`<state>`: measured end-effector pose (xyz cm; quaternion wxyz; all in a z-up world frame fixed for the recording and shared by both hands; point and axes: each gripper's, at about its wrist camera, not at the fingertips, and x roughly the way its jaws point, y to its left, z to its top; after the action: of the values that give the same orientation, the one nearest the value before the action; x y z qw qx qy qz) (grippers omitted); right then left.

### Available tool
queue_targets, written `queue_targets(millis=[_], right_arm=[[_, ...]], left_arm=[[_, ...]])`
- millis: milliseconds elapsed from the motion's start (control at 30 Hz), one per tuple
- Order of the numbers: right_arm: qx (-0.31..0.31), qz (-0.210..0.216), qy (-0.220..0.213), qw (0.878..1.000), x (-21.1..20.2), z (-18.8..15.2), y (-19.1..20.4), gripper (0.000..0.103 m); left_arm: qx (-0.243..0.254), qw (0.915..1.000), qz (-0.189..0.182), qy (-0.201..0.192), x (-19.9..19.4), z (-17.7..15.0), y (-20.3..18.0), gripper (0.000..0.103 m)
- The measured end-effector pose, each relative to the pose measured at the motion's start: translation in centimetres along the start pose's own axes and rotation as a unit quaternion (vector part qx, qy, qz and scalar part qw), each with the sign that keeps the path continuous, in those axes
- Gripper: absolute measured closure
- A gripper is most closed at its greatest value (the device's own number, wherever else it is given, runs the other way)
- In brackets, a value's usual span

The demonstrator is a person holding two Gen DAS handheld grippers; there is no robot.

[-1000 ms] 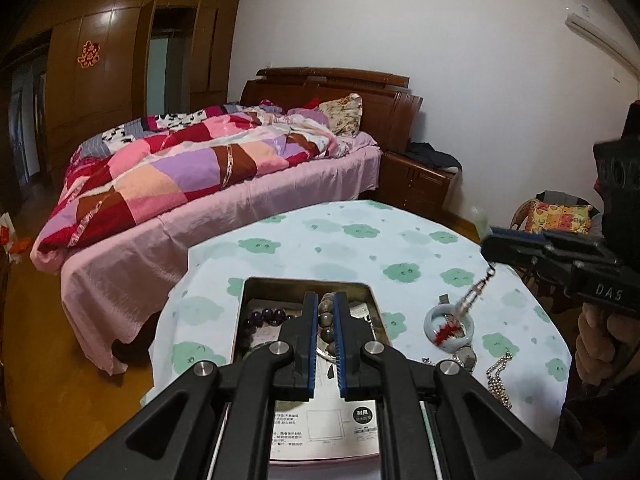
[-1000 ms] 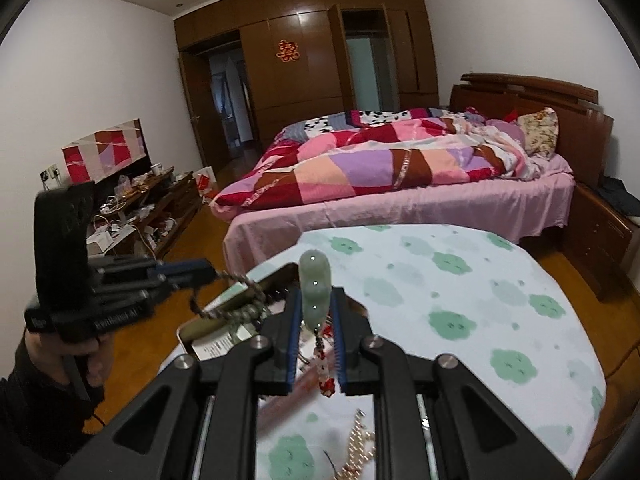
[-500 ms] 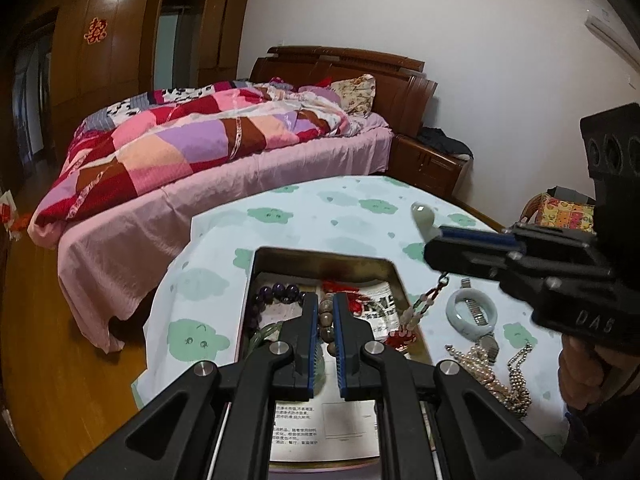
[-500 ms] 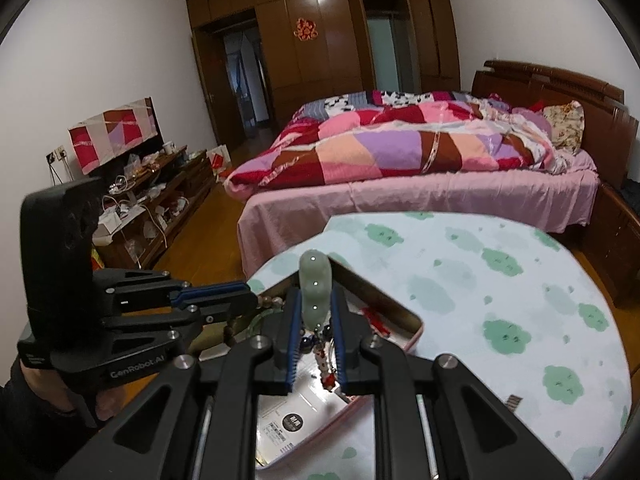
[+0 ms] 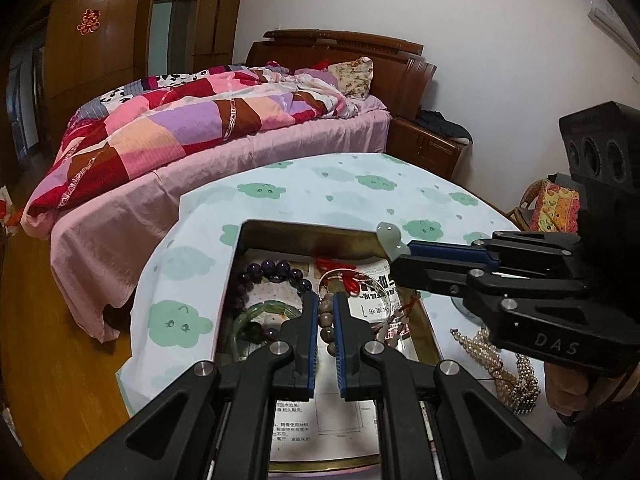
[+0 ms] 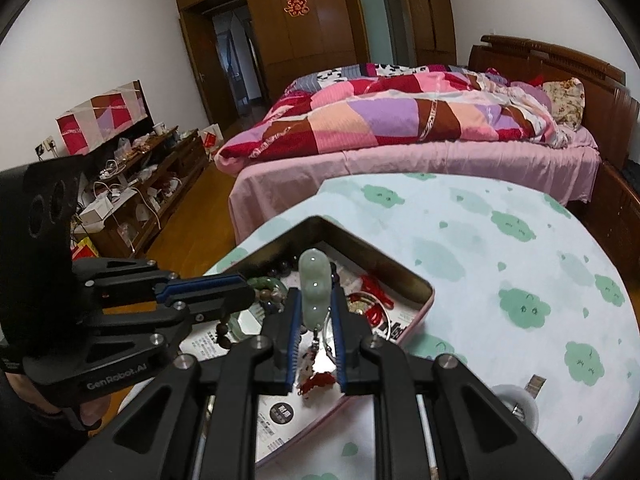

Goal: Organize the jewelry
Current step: 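Lower the jade pendant chain into the tin box and open the right tool, then move the right tool to the gold chain while the left moves to the pearl necklace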

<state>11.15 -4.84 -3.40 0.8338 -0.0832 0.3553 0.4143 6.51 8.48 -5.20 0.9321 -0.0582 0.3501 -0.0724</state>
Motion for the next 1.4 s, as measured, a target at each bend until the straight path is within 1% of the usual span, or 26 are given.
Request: queue_targets(millis=[667, 833, 900, 1000, 1033, 1100, 1133, 1167, 1200, 1233, 1267, 1300, 1400], right_arm=[[0.012, -0.011, 0.03, 0.999, 2.3, -0.9, -0.8, 0.086], [0.015, -0.011, 0.037, 0.999, 2.8, -1.2, -1.1, 0.086], [0.017, -0.012, 0.039, 0.999, 2.9, -1.4, -1.2, 0.086], [0.022, -0.011, 0.039, 0.999, 2.9, -1.5, -1.5, 0.084], [0.025, -0.011, 0.037, 0.999, 2.8, -1.6, -1.6, 0.081], [0.031, -0.015, 0.036, 0.999, 2.6, -1.6, -1.9, 0.064], [0.033, -0.014, 0.03, 0.999, 2.4, -1.6, -2.0, 0.053], [0.034, -0.013, 0.025, 0.999, 2.2, -1.5, -2.1, 0.048], [0.036, -0.018, 0.023, 0.999, 1.9, -1.5, -2.2, 0.047], [0.037, -0.023, 0.023, 0.999, 1.5, -1.6, -2.4, 0.047], [0.039, -0.026, 0.021, 0.999, 1.1, -1.7, -2.6, 0.047], [0.042, -0.027, 0.02, 0.999, 0.7, -1.9, -2.8, 0.047], [0.058, -0.04, 0.015, 0.997, -1.3, -3.1, -4.2, 0.044]], left_arm=[[-0.001, 0.9997, 0.002, 0.023, 1.5, -0.7, 0.4, 0.097], [0.002, 0.9997, 0.005, 0.025, 1.6, -0.8, 0.3, 0.097], [0.001, 0.9998, 0.01, 0.02, 1.5, -0.8, 0.4, 0.096], [0.003, 0.9998, 0.007, 0.018, 1.3, -0.7, 0.3, 0.096], [0.003, 0.9998, 0.009, 0.016, 1.3, -0.6, 0.3, 0.096], [0.004, 0.9999, 0.01, 0.012, 1.1, -0.5, 0.2, 0.096], [0.005, 0.9999, 0.013, 0.01, 1.0, -0.4, 0.1, 0.092], [0.005, 0.9998, 0.015, 0.009, 0.9, -0.3, 0.1, 0.078], [0.006, 0.9998, 0.019, 0.001, 0.5, -0.2, 0.0, 0.067], [0.006, 0.9997, 0.025, -0.007, 0.2, -0.2, 0.0, 0.047], [0.004, 0.9994, 0.03, -0.016, 0.0, -0.1, 0.1, 0.038], [0.002, 0.9993, 0.031, -0.023, -0.3, -0.1, 0.2, 0.037], [-0.005, 0.9992, 0.03, -0.027, -0.7, 0.2, 0.4, 0.037]])
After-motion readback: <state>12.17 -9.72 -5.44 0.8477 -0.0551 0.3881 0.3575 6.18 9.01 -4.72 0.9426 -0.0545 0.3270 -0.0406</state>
